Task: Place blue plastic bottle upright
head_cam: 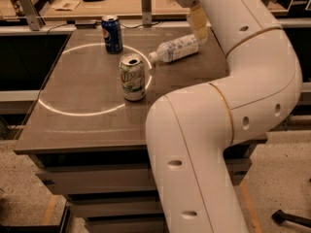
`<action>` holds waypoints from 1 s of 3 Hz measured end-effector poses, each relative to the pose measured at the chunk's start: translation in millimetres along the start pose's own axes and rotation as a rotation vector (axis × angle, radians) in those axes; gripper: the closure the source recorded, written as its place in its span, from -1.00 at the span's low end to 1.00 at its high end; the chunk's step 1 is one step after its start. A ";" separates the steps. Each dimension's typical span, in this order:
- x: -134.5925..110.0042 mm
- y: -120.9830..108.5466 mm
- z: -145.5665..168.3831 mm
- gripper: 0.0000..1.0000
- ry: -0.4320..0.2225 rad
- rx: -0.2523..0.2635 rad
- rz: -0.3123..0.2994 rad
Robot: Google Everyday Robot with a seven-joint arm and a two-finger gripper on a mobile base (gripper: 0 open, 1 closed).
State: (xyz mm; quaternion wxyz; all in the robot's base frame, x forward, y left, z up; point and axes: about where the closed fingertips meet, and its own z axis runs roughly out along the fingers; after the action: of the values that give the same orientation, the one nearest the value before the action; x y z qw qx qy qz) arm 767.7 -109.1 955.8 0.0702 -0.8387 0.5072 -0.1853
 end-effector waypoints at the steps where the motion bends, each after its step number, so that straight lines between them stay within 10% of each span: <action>1: -8.3 1.7 16.8 -1.00 -0.035 -0.023 -0.025; 3: -25.7 15.6 45.4 -1.00 -0.205 -0.033 0.009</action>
Offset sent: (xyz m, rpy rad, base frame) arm 0.0178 -0.0336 0.0139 0.1484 0.5079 0.0104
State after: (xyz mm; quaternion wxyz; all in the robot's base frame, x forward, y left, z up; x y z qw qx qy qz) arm 761.5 -97.1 903.1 0.1088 -0.8519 0.5043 -0.0898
